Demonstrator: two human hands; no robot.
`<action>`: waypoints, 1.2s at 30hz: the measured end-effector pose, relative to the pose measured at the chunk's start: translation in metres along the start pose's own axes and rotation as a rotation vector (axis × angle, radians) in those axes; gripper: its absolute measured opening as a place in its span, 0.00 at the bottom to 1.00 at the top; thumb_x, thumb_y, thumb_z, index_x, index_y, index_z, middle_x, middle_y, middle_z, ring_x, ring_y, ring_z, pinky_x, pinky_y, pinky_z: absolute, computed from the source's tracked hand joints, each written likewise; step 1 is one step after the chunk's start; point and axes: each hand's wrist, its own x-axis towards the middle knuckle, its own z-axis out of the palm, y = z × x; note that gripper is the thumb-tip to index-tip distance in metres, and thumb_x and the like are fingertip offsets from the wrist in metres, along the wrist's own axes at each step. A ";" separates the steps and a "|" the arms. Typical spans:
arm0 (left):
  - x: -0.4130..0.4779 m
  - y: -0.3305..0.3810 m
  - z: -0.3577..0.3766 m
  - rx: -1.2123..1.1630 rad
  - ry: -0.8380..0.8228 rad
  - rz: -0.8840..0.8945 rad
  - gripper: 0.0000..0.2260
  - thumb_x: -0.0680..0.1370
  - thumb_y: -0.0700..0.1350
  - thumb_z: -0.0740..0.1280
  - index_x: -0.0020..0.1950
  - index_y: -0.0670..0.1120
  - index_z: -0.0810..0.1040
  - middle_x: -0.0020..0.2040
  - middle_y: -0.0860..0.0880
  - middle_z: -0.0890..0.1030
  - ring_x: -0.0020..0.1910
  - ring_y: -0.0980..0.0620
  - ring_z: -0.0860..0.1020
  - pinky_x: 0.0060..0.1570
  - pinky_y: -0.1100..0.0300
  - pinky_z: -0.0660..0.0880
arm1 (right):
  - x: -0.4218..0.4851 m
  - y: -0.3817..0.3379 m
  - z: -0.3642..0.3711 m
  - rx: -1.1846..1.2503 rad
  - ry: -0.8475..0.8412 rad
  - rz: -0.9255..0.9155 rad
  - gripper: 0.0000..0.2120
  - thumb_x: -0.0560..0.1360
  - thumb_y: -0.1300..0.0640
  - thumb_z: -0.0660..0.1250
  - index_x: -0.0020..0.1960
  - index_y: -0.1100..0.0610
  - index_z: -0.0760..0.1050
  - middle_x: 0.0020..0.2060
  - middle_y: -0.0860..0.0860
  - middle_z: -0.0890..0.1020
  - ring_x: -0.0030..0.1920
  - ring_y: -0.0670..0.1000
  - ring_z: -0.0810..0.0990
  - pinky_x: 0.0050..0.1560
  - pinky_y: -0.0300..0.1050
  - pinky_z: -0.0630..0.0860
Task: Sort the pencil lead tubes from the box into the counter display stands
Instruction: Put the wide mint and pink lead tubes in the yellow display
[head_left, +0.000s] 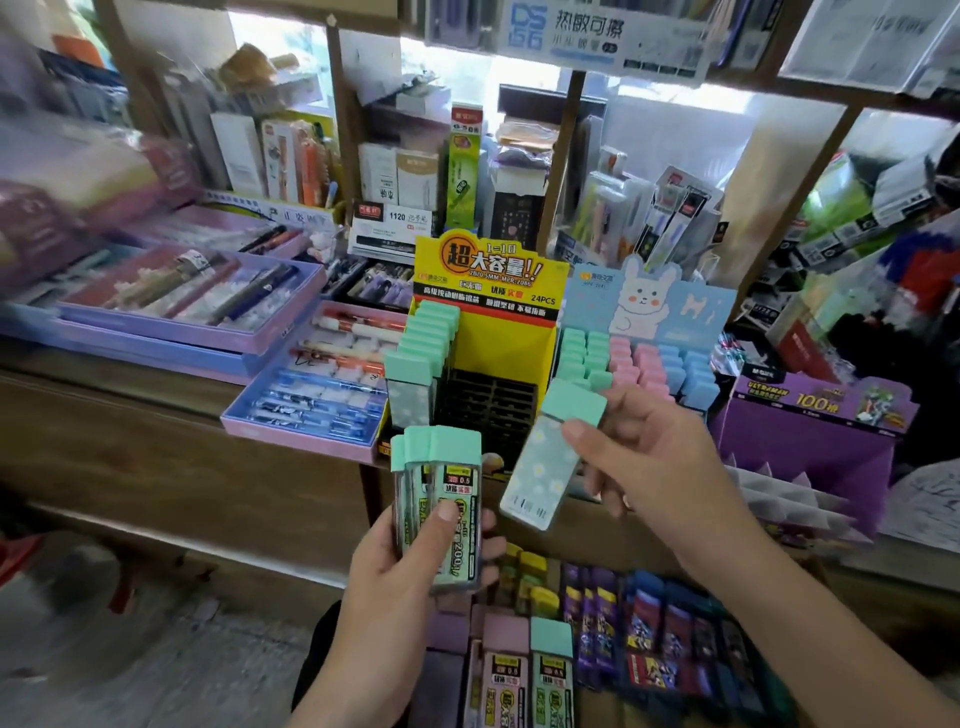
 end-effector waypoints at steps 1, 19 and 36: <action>0.001 0.000 -0.001 -0.019 0.009 0.005 0.17 0.73 0.57 0.75 0.59 0.52 0.84 0.54 0.37 0.86 0.52 0.36 0.86 0.43 0.50 0.83 | 0.007 -0.005 0.000 -0.039 0.019 -0.027 0.06 0.79 0.56 0.72 0.56 0.54 0.82 0.38 0.56 0.86 0.29 0.50 0.79 0.24 0.42 0.73; 0.014 -0.006 -0.008 -0.210 0.068 -0.029 0.17 0.67 0.53 0.76 0.53 0.48 0.86 0.52 0.34 0.85 0.47 0.37 0.86 0.39 0.51 0.83 | 0.120 -0.034 0.026 -0.558 0.035 -0.290 0.08 0.79 0.59 0.71 0.46 0.47 0.79 0.37 0.50 0.85 0.36 0.50 0.86 0.48 0.56 0.85; 0.015 -0.010 -0.010 -0.198 0.063 -0.023 0.17 0.69 0.52 0.75 0.55 0.48 0.85 0.52 0.33 0.85 0.45 0.37 0.86 0.39 0.51 0.83 | 0.133 -0.025 0.040 -0.609 -0.064 -0.303 0.05 0.79 0.57 0.72 0.47 0.47 0.83 0.34 0.52 0.86 0.34 0.45 0.86 0.49 0.54 0.85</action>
